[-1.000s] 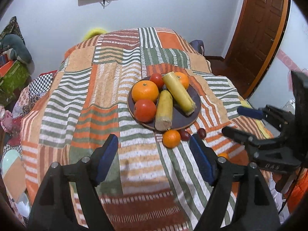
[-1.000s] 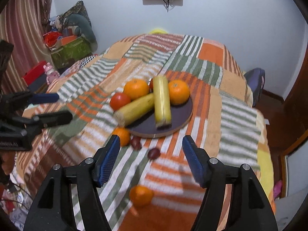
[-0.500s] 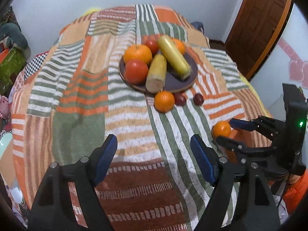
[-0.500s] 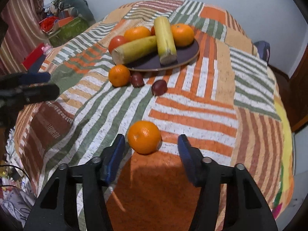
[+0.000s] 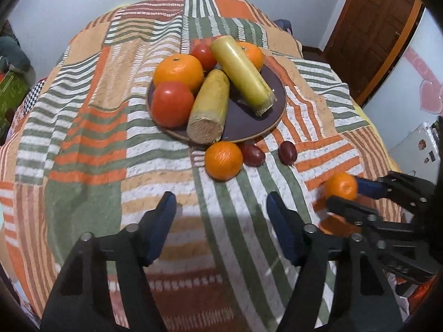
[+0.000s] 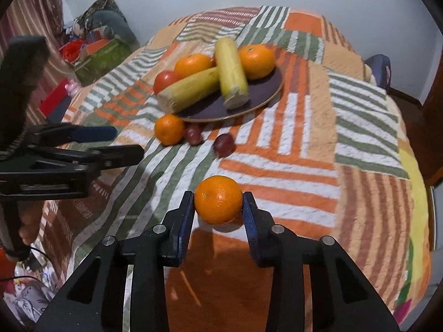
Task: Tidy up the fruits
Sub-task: 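Grasp a small tangerine with the right tool while the left tool grasps another tangerine, then place both tangerines on the purple plate and open both tools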
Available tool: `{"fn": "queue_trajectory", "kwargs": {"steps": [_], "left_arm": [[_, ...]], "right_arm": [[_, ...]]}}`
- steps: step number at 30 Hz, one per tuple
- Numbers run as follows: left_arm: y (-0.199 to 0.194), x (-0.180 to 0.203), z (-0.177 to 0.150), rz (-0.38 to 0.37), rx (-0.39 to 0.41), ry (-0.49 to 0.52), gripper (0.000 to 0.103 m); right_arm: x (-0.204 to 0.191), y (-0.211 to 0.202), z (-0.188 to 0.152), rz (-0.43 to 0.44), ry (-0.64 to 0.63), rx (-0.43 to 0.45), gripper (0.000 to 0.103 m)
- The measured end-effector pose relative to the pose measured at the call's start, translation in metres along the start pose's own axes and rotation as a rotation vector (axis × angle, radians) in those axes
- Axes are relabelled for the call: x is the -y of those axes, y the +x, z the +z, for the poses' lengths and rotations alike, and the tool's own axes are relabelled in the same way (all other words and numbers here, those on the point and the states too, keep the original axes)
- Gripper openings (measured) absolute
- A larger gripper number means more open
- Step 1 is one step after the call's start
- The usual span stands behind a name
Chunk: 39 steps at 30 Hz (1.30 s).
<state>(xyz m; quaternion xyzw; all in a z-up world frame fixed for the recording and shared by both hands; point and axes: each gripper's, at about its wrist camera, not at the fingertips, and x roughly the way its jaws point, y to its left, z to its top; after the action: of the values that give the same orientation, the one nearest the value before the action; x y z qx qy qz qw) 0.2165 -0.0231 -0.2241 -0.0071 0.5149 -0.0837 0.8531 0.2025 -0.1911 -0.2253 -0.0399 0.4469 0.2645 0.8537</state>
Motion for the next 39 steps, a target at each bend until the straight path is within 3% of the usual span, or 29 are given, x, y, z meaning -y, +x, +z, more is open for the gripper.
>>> {"fn": "queue_trajectory", "kwargs": {"steps": [7, 14, 18, 28, 39], "left_arm": [[0.027, 0.007, 0.019, -0.001, -0.017, 0.012, 0.053], [0.041, 0.006, 0.024, -0.009, -0.020, -0.003, 0.049], [0.037, 0.006, 0.024, 0.009, -0.002, 0.003, 0.037], [0.018, 0.004, 0.020, -0.013, 0.024, -0.007, 0.037], [0.001, 0.024, 0.046, -0.055, 0.092, 0.008, 0.037]], "right_arm": [[0.018, -0.006, 0.006, -0.011, 0.033, 0.026, 0.032], [0.024, -0.002, 0.010, -0.004, 0.038, 0.028, 0.032], [0.024, 0.000, 0.011, -0.002, 0.041, 0.027, 0.032], [0.026, -0.007, 0.022, -0.013, 0.033, 0.059, 0.032], [0.033, -0.007, 0.055, -0.035, 0.008, 0.117, 0.032]]}}
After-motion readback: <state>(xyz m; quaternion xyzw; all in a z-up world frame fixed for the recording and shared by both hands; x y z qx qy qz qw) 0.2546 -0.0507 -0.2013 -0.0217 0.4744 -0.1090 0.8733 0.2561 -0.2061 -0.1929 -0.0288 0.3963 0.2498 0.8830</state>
